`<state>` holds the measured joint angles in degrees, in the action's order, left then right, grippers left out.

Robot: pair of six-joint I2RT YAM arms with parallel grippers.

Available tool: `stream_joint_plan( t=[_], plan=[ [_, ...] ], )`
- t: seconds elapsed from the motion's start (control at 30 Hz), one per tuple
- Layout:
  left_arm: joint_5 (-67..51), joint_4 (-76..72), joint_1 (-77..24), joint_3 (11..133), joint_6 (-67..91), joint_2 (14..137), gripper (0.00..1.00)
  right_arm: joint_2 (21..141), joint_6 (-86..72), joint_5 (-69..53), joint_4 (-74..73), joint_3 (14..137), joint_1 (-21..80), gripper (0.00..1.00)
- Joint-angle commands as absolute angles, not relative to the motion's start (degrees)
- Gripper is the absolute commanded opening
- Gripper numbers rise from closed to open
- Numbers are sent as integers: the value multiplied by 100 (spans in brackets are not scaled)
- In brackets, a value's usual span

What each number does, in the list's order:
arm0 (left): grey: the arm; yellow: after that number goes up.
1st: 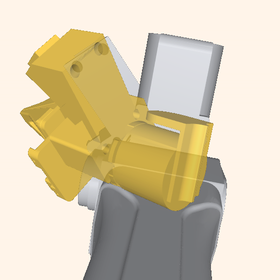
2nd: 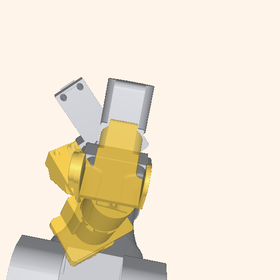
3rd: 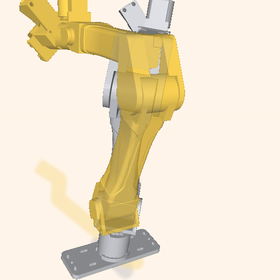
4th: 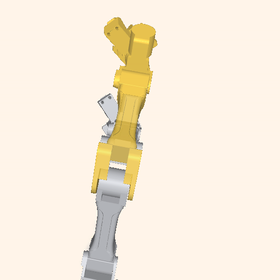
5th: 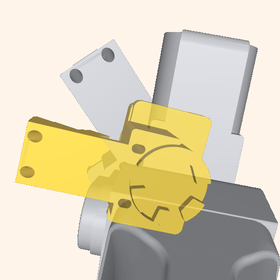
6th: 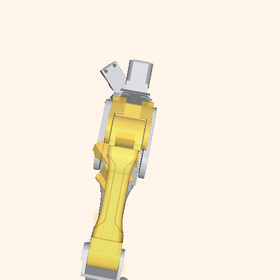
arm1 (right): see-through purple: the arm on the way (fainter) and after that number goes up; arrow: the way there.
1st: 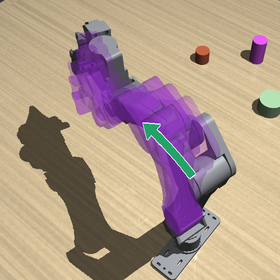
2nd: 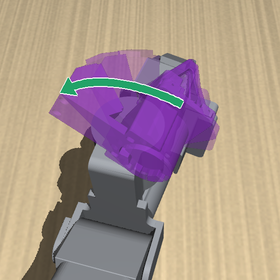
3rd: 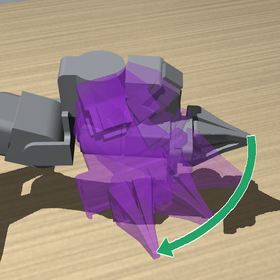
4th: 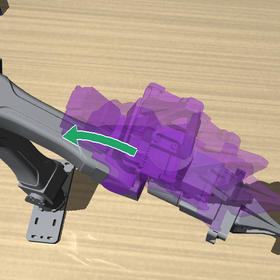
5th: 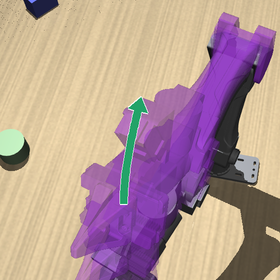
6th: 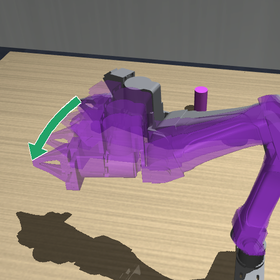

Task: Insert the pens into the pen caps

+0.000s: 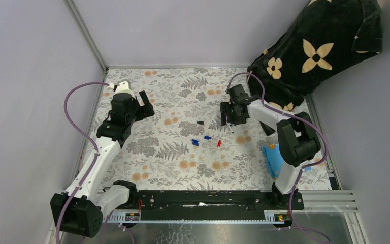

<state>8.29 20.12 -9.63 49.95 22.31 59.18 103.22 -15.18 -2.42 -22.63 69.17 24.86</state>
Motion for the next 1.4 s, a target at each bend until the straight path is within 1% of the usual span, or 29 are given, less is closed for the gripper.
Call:
stream_joint_plan(
  t=[0.0,0.07,0.13,0.2,0.27,0.37,0.47,0.87,1.1,1.23,1.37],
  plan=[
    [648,1620,-905,4982,2127,5800,98,10470,-1257,-28,-2484,7151,2605,70],
    [593,1585,-899,4958,2123,5782,98,10562,-1247,-26,-2515,7161,2622,68],
    [557,1573,-896,4957,2118,5791,98,10638,-1232,-26,-2495,7156,2635,64],
    [541,1567,-890,4954,2118,5798,98,10697,-1223,-26,-2451,7138,2666,61],
    [531,1572,-888,4948,2118,5801,99,10756,-1222,-31,-2412,7124,2684,63],
    [528,1565,-879,4944,2118,5801,98,10829,-1205,93,-2420,7161,2709,59],
    [519,1566,-870,4943,2126,5801,98,10880,-1181,152,-2468,7190,2728,56],
    [509,1548,-828,4922,2170,5793,98,10993,-1019,220,-2627,7215,2927,37],
    [518,1551,-817,4913,2188,5783,99,11042,-943,202,-2641,7220,3040,29],
    [515,1550,-811,4913,2195,5770,98,11027,-904,218,-2639,7229,3057,26],
    [524,1544,-806,4905,2204,5766,98,10997,-857,191,-2663,7248,3059,18]
  ],
)
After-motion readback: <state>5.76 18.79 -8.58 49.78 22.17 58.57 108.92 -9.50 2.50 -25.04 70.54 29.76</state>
